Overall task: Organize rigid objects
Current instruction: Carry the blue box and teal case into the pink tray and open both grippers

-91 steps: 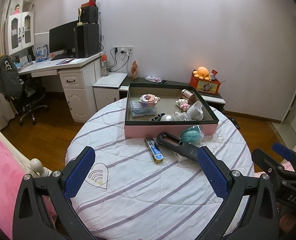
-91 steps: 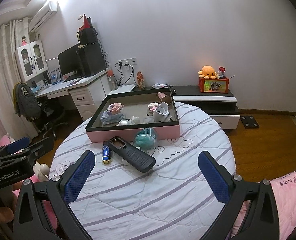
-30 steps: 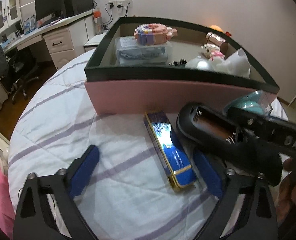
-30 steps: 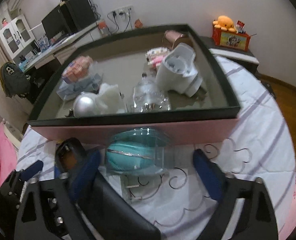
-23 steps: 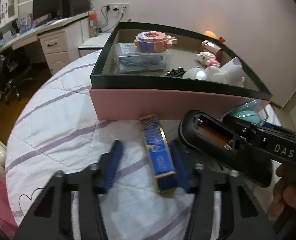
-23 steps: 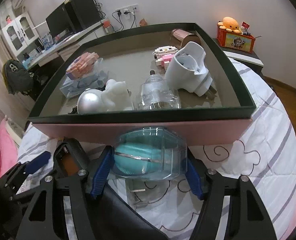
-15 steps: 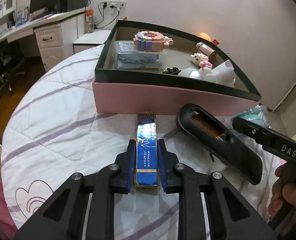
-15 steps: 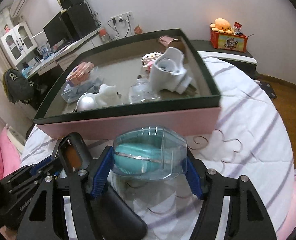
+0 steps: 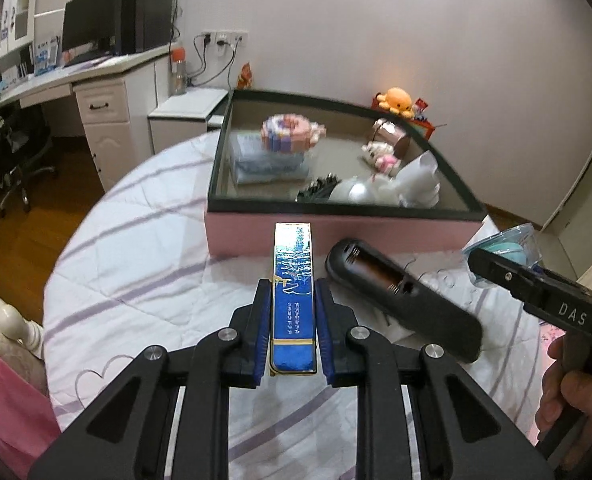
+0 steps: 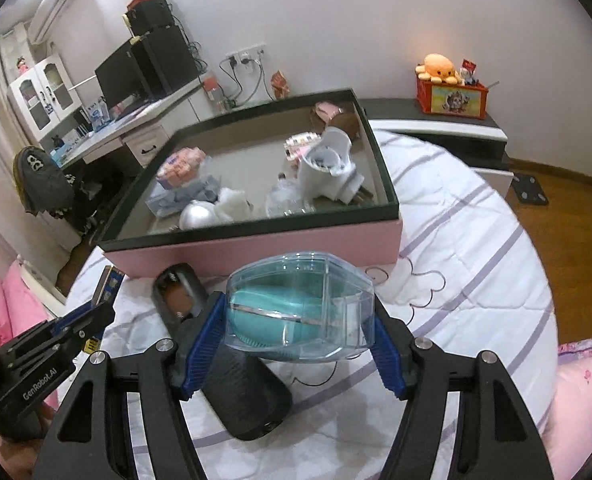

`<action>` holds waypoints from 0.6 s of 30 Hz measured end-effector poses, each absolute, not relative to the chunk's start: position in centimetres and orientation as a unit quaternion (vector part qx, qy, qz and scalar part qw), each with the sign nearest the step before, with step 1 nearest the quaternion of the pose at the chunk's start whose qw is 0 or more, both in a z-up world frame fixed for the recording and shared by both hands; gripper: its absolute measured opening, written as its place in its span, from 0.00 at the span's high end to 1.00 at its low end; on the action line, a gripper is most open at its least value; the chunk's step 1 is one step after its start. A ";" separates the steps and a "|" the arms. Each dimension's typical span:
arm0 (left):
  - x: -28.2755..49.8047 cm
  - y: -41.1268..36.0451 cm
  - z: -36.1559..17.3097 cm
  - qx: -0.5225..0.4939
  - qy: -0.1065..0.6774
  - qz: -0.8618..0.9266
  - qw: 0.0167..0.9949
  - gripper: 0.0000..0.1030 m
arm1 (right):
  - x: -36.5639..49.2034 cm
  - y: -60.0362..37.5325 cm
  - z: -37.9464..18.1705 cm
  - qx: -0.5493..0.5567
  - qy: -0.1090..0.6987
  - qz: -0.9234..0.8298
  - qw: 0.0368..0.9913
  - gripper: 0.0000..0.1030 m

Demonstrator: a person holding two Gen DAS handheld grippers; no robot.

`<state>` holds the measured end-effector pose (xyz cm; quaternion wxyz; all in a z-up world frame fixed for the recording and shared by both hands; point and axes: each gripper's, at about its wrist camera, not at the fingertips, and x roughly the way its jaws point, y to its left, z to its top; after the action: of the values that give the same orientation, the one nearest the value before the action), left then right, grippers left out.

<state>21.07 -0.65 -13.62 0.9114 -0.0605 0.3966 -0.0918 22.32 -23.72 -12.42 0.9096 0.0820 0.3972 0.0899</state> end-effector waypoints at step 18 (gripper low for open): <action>26.1 -1.9 -7.6 -0.044 0.341 -0.103 0.934 0.80 | 25.3 -20.9 -6.2 0.043 0.338 0.117 0.933 0.34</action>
<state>26.10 -1.86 -7.60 0.9336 -0.0443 0.3405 -0.1027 25.28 -20.94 -6.16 0.9329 0.0426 0.3377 0.1175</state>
